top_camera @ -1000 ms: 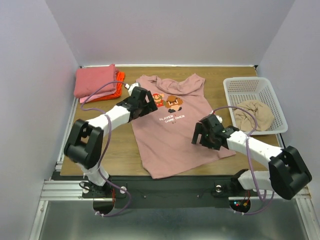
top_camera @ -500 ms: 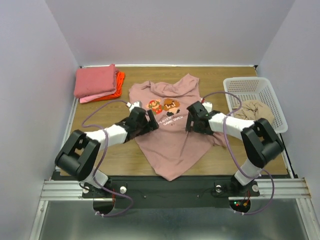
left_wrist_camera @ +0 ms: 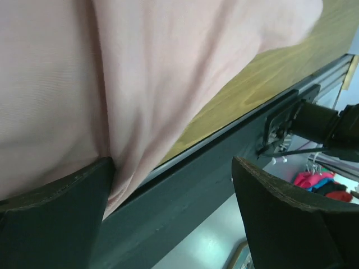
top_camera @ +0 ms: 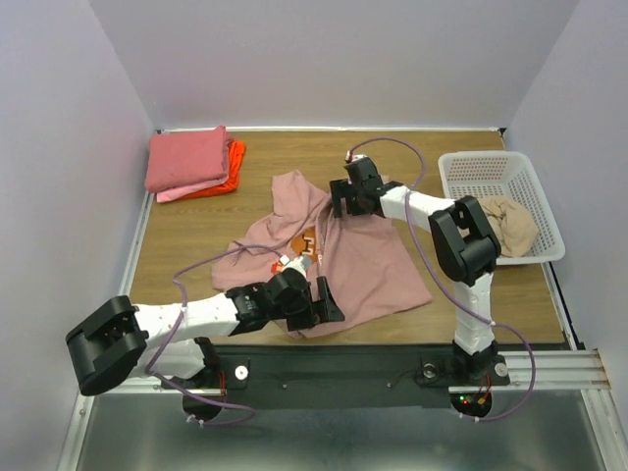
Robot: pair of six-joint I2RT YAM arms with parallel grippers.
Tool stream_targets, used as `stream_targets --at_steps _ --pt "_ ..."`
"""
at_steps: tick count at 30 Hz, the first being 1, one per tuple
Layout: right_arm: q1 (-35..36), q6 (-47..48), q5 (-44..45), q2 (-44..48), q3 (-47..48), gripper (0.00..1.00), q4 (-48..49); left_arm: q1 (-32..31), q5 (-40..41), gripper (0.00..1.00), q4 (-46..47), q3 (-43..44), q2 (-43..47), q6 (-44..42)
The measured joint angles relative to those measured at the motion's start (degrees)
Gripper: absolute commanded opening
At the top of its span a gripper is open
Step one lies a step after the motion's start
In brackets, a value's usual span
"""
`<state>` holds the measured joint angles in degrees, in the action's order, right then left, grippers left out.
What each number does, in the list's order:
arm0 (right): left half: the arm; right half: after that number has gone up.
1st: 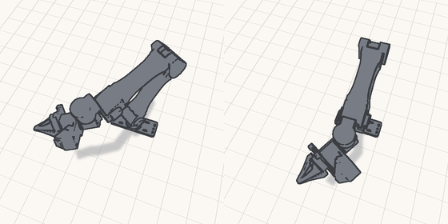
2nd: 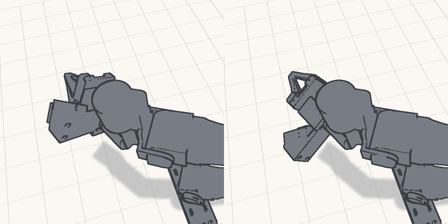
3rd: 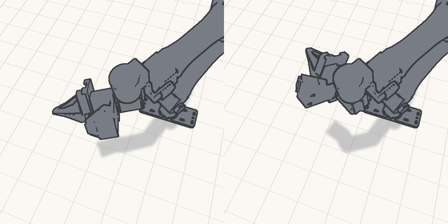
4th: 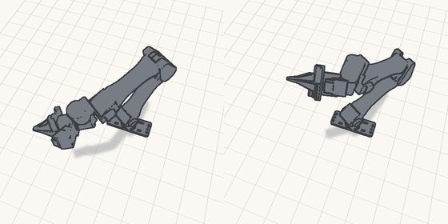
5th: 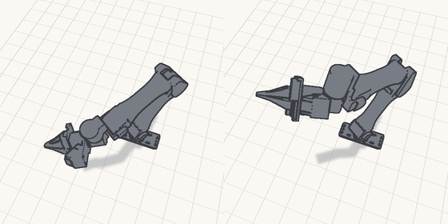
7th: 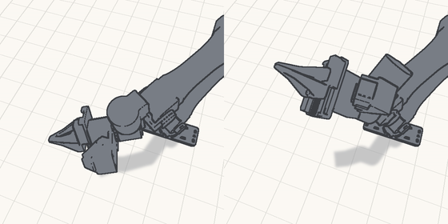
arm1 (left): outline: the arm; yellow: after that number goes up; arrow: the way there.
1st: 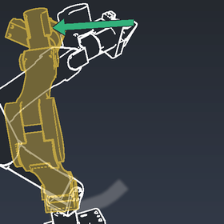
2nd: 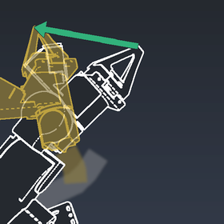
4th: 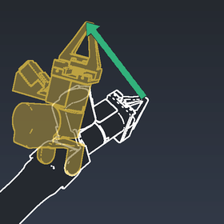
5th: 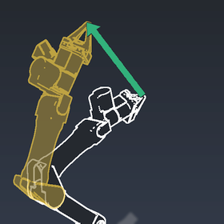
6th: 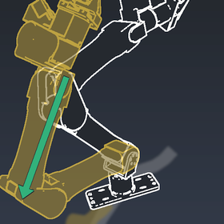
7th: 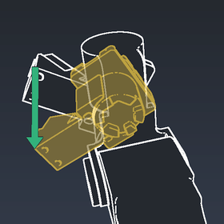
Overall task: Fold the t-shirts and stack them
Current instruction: Flatten the tshirt out
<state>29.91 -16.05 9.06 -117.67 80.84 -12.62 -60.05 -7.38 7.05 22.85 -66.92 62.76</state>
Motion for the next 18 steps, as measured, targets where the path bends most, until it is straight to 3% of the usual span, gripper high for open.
stream_targets --at_steps 3,9,14,18 --pt "-1.46 4.07 -2.58 -2.43 3.72 1.00 1.27 0.00 1.73 0.98 -4.76 4.76 1.27 -1.36" --pt "-7.08 6.78 -4.46 -0.24 6.51 1.00 1.40 1.57 13.14 0.98 -16.13 18.67 3.65 -5.07" --pt "-9.60 3.28 -6.58 13.49 -5.81 1.00 1.20 13.40 19.58 0.98 -20.50 22.49 2.16 -9.51" --pt "-8.26 -2.01 -10.71 24.76 -17.00 1.00 1.46 22.60 20.55 0.98 -21.79 25.53 -5.60 -16.44"
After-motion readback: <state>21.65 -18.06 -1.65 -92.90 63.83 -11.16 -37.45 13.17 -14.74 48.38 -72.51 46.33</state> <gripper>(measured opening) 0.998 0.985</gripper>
